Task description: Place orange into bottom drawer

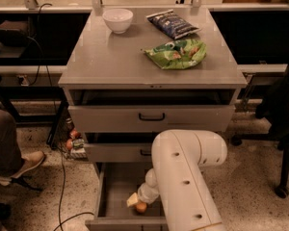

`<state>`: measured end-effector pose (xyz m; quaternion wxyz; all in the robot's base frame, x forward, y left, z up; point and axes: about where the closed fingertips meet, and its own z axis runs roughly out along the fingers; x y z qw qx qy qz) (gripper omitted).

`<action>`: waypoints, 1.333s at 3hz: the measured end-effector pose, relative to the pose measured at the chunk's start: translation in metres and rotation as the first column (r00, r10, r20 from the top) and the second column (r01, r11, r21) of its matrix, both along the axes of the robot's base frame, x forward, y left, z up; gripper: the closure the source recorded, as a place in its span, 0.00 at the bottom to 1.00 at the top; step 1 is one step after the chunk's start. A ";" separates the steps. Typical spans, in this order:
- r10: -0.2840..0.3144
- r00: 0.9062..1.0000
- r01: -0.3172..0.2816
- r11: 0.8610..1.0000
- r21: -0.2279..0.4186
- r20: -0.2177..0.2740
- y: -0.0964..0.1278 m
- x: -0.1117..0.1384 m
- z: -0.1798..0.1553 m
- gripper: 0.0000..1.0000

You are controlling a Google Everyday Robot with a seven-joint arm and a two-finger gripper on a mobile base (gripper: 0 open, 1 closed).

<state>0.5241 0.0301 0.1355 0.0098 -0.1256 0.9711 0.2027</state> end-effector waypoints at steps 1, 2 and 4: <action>0.002 1.000 -0.002 1.000 -0.001 0.002 0.000 0.001 0.000 0.00; -0.022 0.999 0.022 1.000 -0.002 0.033 -0.023 0.014 0.015 0.00; -0.236 0.968 0.225 0.967 0.122 0.088 -0.144 0.071 0.059 0.00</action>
Offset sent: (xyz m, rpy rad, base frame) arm 0.0367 -0.0588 0.0411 -0.0060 -0.0870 -0.0618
